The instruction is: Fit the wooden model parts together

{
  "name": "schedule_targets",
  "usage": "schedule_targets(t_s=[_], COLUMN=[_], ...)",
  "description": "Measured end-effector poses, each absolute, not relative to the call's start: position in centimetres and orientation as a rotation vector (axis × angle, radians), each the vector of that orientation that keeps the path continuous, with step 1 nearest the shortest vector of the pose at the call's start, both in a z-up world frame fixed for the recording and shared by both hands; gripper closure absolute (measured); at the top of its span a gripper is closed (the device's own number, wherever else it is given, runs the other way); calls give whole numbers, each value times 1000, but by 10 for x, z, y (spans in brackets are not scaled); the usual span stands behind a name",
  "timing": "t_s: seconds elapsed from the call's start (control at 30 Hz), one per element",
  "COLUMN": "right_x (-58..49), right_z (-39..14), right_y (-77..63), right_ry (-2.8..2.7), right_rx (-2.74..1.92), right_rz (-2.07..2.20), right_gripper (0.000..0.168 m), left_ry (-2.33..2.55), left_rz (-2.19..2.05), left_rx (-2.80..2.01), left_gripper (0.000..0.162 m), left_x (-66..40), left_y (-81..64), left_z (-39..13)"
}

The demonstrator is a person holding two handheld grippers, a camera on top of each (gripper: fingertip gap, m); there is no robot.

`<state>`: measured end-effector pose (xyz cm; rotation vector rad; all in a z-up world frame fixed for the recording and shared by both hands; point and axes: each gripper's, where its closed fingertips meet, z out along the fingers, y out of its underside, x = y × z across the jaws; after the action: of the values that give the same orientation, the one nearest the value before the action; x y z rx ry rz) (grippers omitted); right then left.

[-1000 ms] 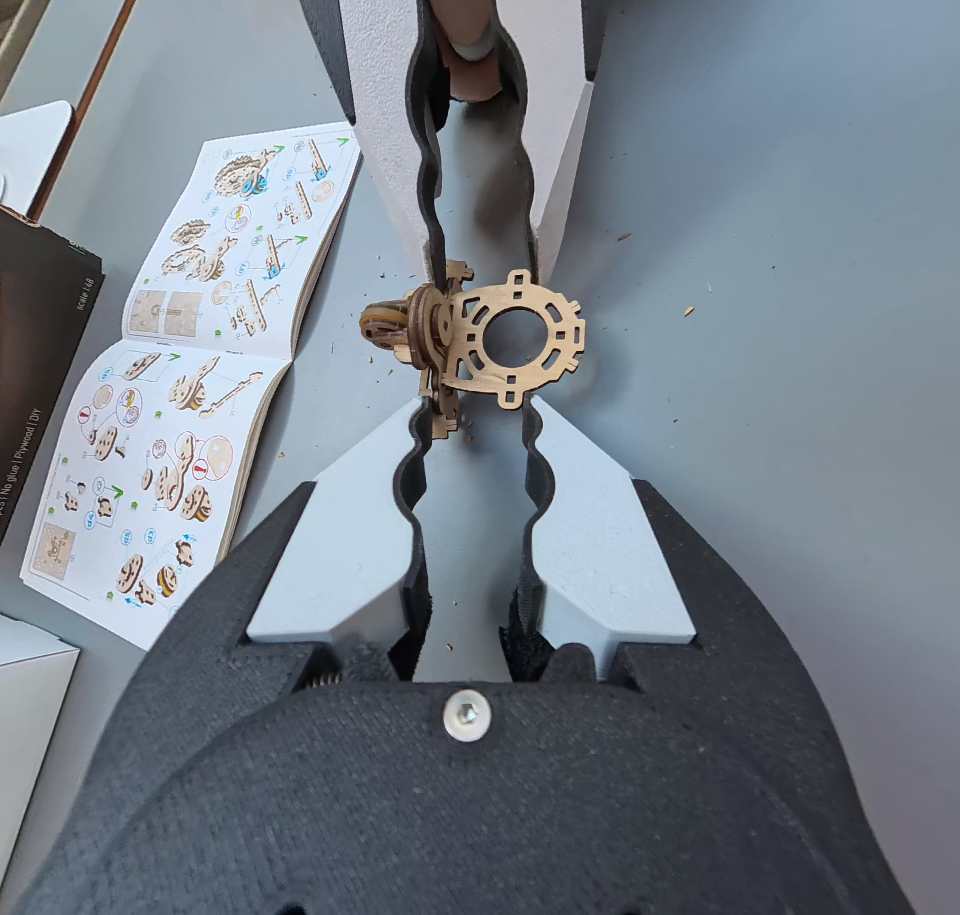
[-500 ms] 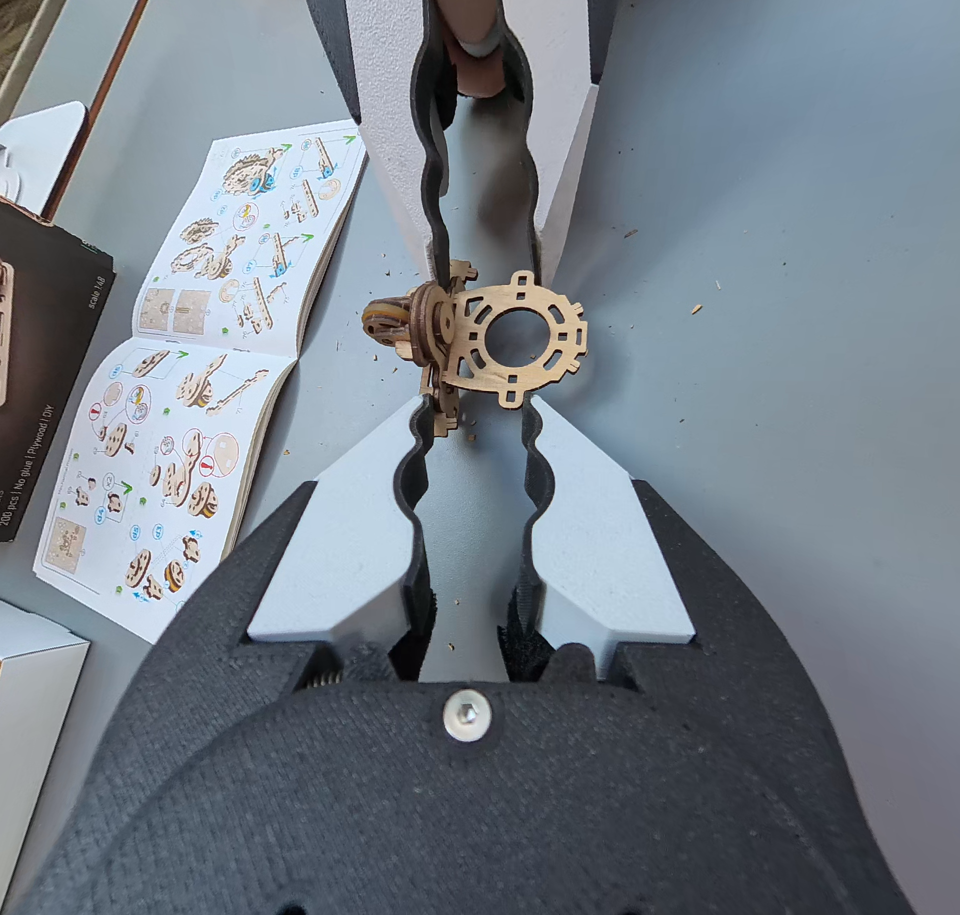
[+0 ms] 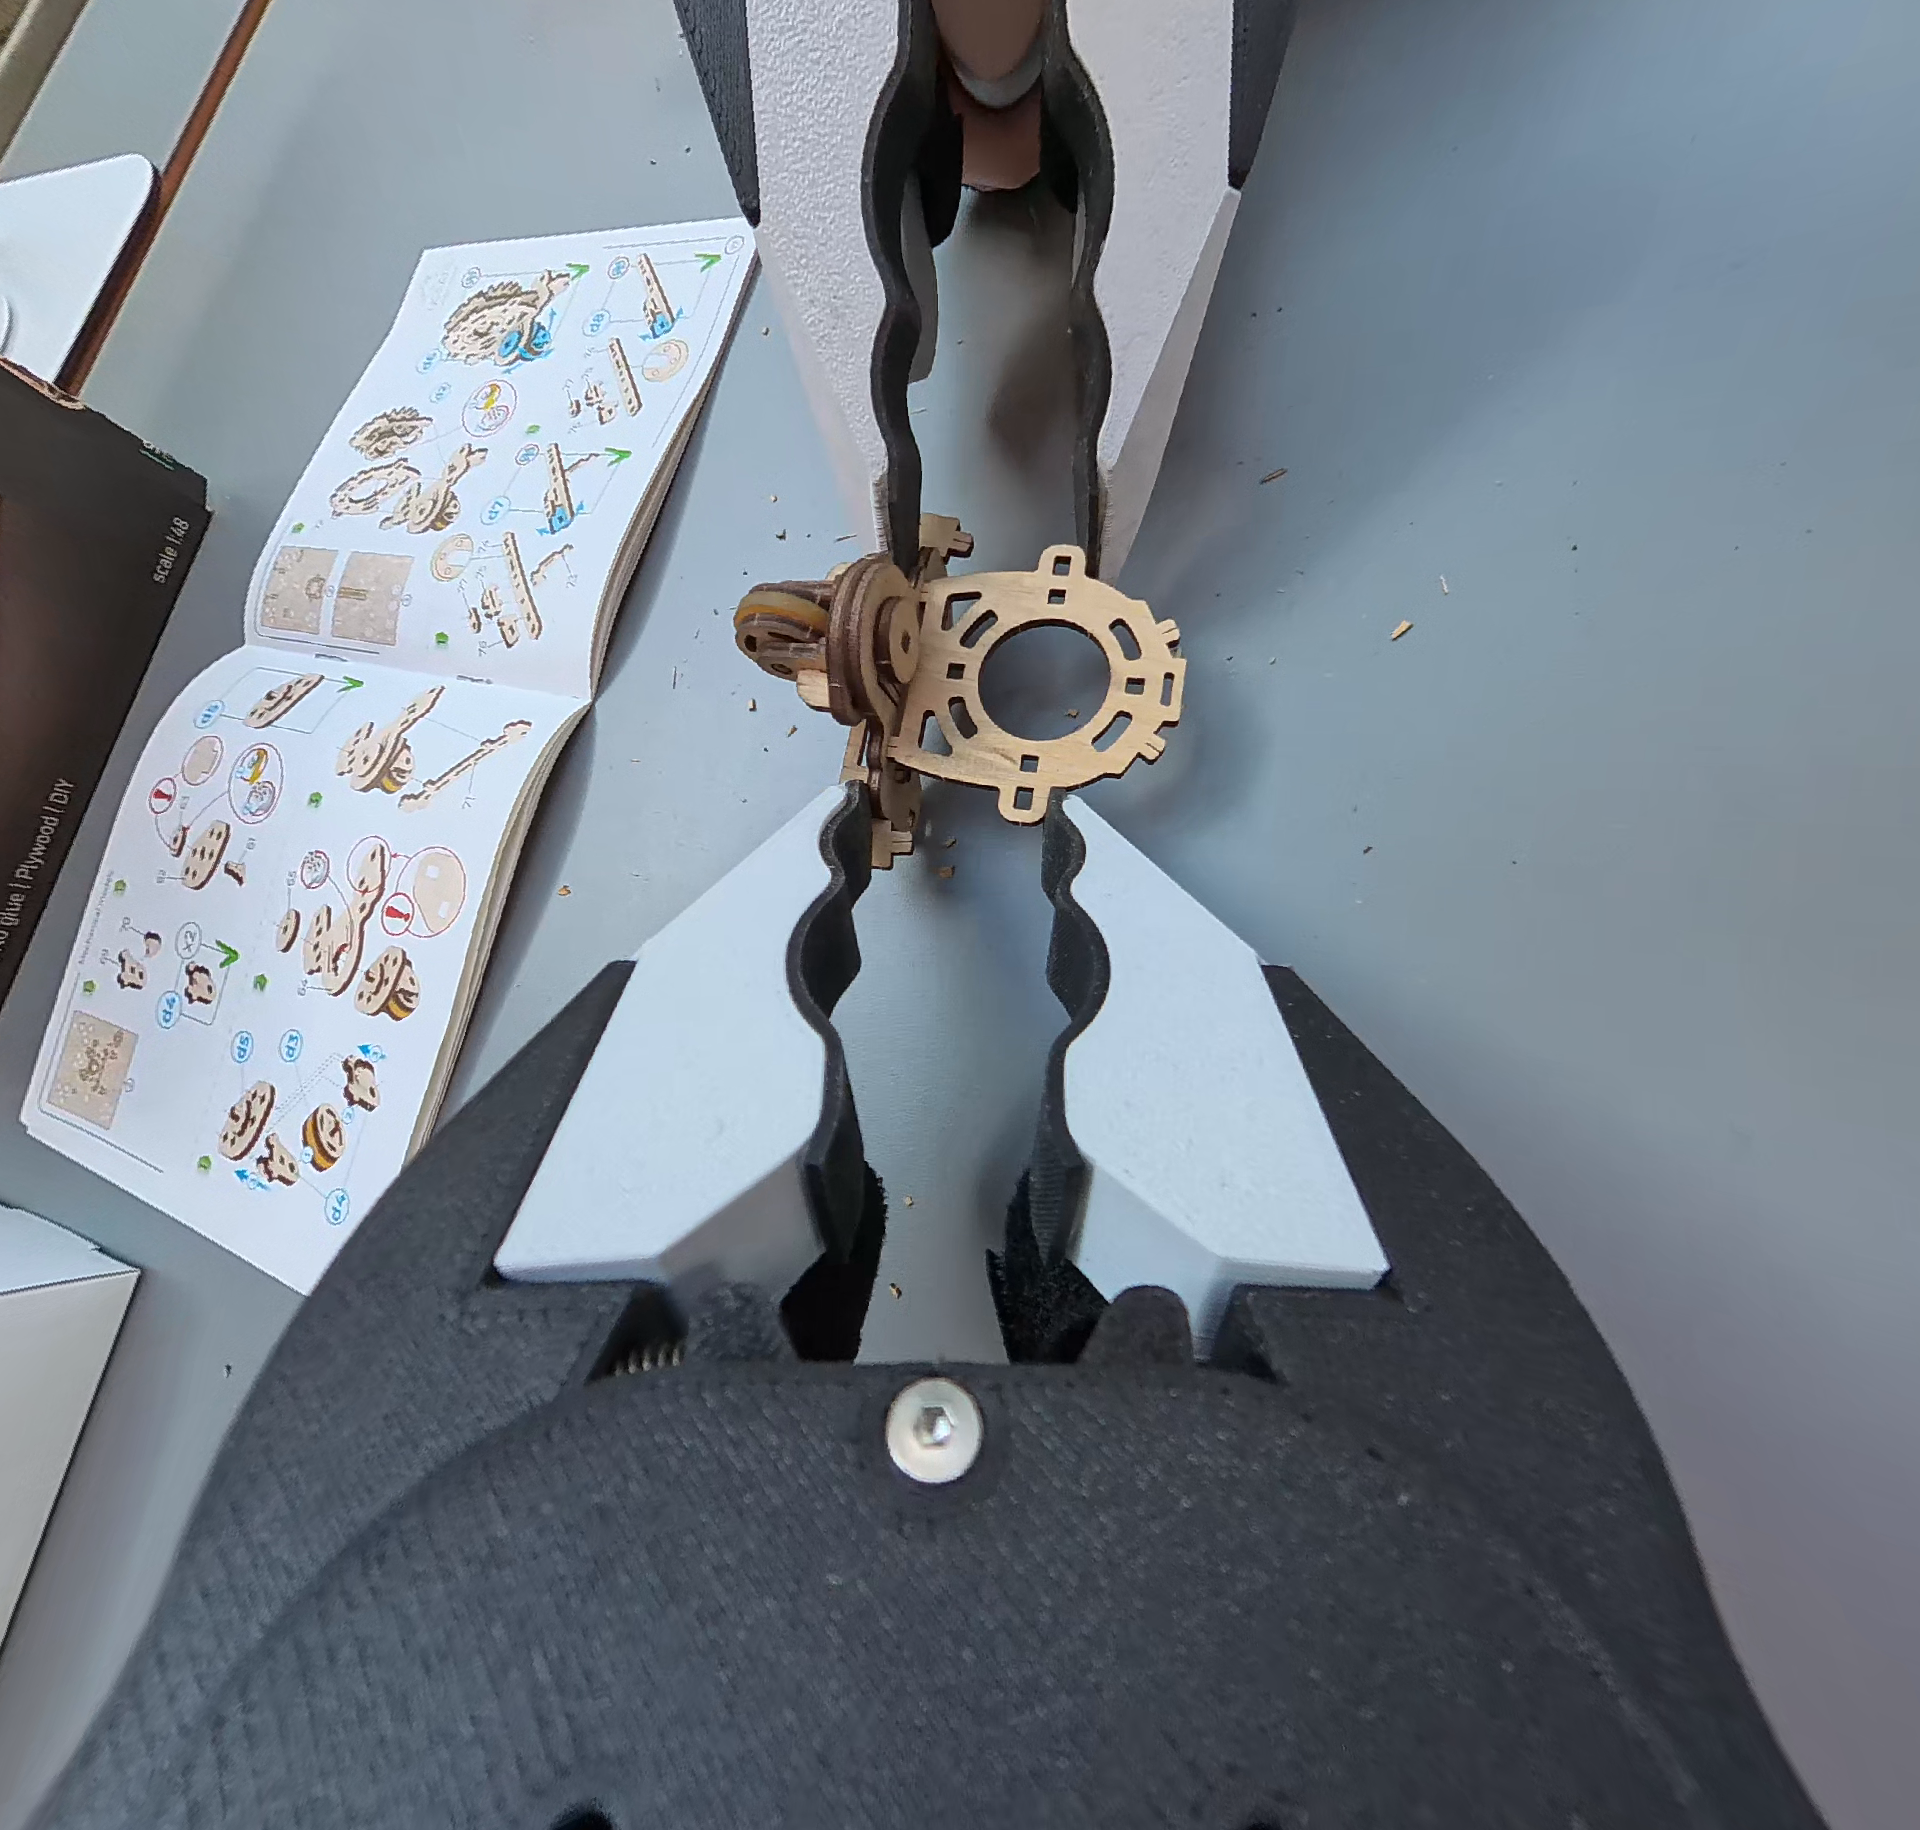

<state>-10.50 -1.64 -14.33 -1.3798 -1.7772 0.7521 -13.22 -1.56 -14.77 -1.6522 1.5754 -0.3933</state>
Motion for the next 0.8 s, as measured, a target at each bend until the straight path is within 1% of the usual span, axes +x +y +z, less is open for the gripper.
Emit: schedule_targets(t_s=[0.57,0.7,0.8], right_x=[-106,-104,-102], right_z=[-144,-140,-142], right_y=[-13,-7,1], right_ry=[-1748,-1686,-1657], right_rx=[-1433,-1456,-1495], right_rz=[765,746,703], right_gripper=[134,134,133], left_ry=[1555,1447,1356], left_rz=[-396,-415,-470], left_rx=[-1673,-1669,-1748], left_gripper=[130,136,132], left_x=[-133,-136,-146], left_y=[-12,-7,-10], left_z=[-147,-133,-125])
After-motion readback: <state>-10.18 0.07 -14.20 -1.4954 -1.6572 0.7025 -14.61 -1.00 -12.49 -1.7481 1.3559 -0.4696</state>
